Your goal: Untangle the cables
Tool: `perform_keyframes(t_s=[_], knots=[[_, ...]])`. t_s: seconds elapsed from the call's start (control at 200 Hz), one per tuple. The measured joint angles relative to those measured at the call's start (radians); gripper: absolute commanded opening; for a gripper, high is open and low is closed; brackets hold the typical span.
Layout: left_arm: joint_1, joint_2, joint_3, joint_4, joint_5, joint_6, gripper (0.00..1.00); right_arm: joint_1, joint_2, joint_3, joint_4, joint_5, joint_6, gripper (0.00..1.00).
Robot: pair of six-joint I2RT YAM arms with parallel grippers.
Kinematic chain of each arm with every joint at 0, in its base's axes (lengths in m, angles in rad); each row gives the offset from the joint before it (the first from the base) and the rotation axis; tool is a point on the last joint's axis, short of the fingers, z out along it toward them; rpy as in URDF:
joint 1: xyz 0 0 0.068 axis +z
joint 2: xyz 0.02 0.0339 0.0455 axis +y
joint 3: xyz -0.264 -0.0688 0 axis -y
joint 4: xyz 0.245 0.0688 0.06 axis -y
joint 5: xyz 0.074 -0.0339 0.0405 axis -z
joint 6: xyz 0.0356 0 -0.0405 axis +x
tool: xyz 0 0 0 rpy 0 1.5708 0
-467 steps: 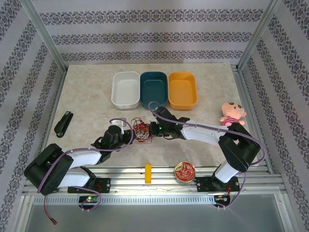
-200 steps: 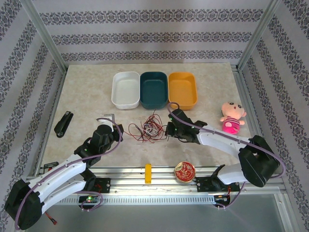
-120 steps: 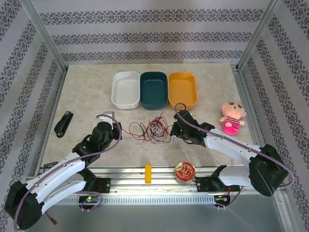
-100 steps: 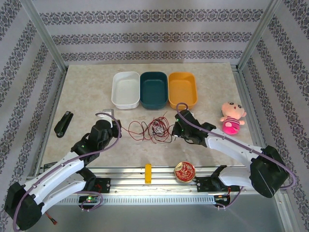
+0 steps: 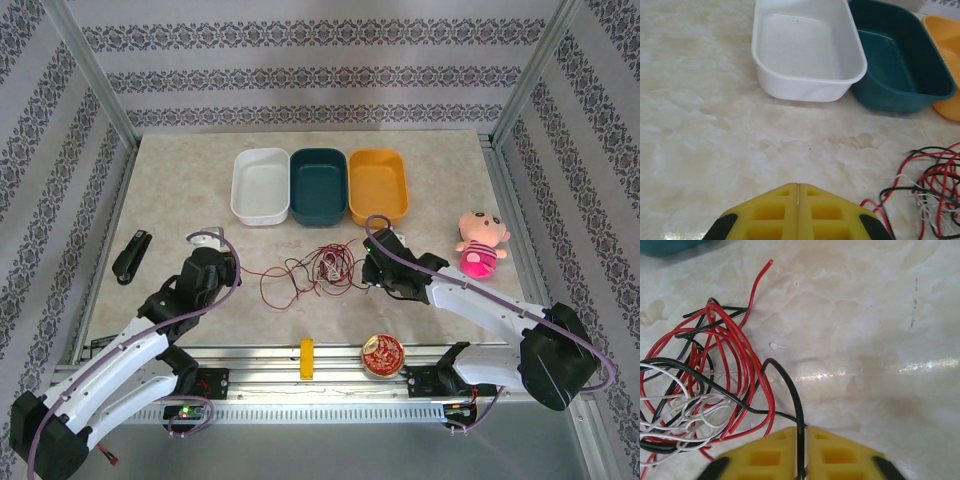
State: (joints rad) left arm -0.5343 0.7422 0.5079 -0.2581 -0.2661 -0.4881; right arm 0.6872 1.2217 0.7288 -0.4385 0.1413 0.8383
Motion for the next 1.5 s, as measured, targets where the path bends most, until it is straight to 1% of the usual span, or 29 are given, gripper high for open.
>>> perform_keyframes(t_s=[0.045, 0.105, 0.245, 0.415, 0.565, 0.61, 0.64, 0.71, 0.73, 0.75, 0.859, 0.984, 1.114, 1.224, 1.399, 1.499], knots=[[0.000, 0.001, 0.009, 0.000, 0.023, 0.003, 0.00, 0.008, 0.000, 0.014, -0.007, 0.003, -0.019, 0.34], [0.000, 0.005, 0.021, 0.002, 0.053, 0.010, 0.00, 0.032, 0.001, 0.045, -0.018, 0.013, -0.037, 0.40], [0.000, 0.025, 0.037, 0.010, 0.109, 0.014, 0.00, 0.084, 0.019, 0.143, -0.049, 0.056, -0.087, 0.49], [0.000, 0.031, 0.040, 0.011, 0.135, 0.014, 0.00, 0.129, 0.050, 0.228, -0.068, 0.094, -0.146, 0.61], [0.000, 0.034, 0.043, 0.027, 0.139, 0.014, 0.00, 0.195, 0.149, 0.313, -0.074, 0.109, -0.201, 0.72], [0.000, 0.037, 0.047, 0.029, 0.139, 0.014, 0.00, 0.219, 0.190, 0.342, -0.078, 0.113, -0.217, 0.79], [0.000, 0.040, 0.050, 0.032, 0.139, 0.014, 0.00, 0.235, 0.220, 0.363, -0.084, 0.117, -0.223, 0.86], [0.000, 0.048, 0.057, 0.039, 0.139, 0.014, 0.00, 0.266, 0.291, 0.412, -0.103, 0.132, -0.246, 0.91], [0.000, 0.050, 0.058, 0.041, 0.139, 0.014, 0.00, 0.273, 0.309, 0.425, -0.108, 0.135, -0.251, 0.96], [0.000, 0.052, 0.060, 0.042, 0.139, 0.014, 0.00, 0.280, 0.330, 0.440, -0.116, 0.139, -0.259, 0.98], [0.000, 0.062, 0.062, 0.046, 0.138, 0.014, 0.00, 0.304, 0.432, 0.517, -0.159, 0.166, -0.270, 0.98], [0.000, 0.071, 0.062, 0.048, 0.135, 0.014, 0.00, 0.310, 0.540, 0.595, -0.226, 0.210, -0.269, 0.98], [0.000, 0.071, 0.063, 0.048, 0.130, 0.014, 0.00, 0.310, 0.603, 0.618, -0.278, 0.244, -0.263, 0.97], [0.000, 0.071, 0.069, 0.048, 0.120, 0.014, 0.00, 0.304, 0.612, 0.617, -0.299, 0.252, -0.251, 0.83], [0.000, 0.071, 0.093, 0.043, 0.092, 0.018, 0.00, 0.267, 0.612, 0.575, -0.291, 0.251, -0.228, 0.51], [0.000, 0.071, 0.129, 0.030, 0.071, 0.034, 0.00, 0.237, 0.612, 0.538, -0.291, 0.249, -0.209, 0.39]])
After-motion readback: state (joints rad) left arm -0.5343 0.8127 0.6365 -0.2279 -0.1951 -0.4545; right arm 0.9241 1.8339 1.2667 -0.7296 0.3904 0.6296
